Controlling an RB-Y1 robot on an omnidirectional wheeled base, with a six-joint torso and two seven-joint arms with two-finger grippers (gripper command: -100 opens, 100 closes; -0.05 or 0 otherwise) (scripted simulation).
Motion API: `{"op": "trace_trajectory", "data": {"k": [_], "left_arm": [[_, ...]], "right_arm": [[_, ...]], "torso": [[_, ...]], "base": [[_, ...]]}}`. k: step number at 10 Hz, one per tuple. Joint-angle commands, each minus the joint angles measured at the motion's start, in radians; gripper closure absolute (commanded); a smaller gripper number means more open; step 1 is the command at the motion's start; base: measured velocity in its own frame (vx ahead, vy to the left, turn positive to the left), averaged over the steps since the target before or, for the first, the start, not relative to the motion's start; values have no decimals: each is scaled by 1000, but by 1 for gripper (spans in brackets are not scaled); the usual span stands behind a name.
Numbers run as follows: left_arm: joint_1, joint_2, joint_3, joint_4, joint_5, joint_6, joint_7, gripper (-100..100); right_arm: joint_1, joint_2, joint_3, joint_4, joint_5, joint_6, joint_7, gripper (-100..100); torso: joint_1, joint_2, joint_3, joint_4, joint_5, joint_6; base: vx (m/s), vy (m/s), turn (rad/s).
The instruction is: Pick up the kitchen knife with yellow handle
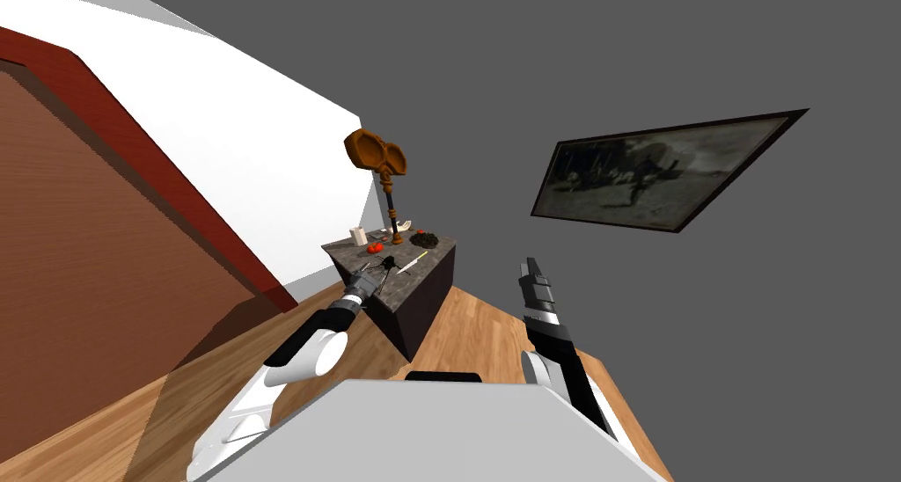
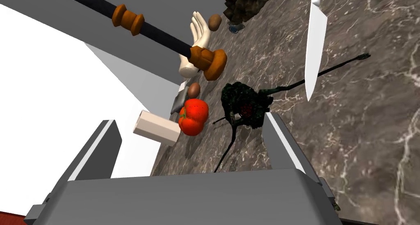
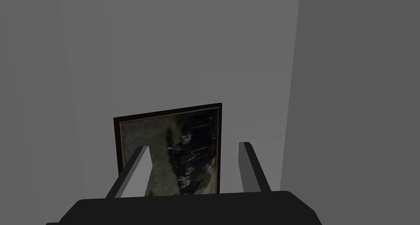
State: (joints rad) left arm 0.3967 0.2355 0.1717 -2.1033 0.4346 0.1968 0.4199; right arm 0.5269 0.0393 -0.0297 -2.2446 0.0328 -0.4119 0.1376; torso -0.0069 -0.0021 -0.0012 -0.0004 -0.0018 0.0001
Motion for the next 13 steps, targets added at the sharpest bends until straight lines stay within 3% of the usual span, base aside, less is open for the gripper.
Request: {"op": "trace_trajectory", "data": {"k": [1, 6, 13], "left_arm": [[2, -1, 2, 1, 9, 31, 13, -100], [-10, 18, 42, 11, 73, 167, 82, -100], [-10, 39, 82, 16, 127, 318, 143, -100]], "right_arm": [[0, 0, 0, 0, 0, 0, 0, 0], [0, 0, 0, 0, 0, 0, 0, 0], [0, 0, 0, 0, 0, 0, 0, 0]], "torso": [[0, 0, 0, 0, 0, 0], [2, -1, 0, 0, 0, 0], [4, -3, -2, -1, 1, 0]], "base": [[19, -98, 29], [30, -98, 15], [55, -60, -10]]}}
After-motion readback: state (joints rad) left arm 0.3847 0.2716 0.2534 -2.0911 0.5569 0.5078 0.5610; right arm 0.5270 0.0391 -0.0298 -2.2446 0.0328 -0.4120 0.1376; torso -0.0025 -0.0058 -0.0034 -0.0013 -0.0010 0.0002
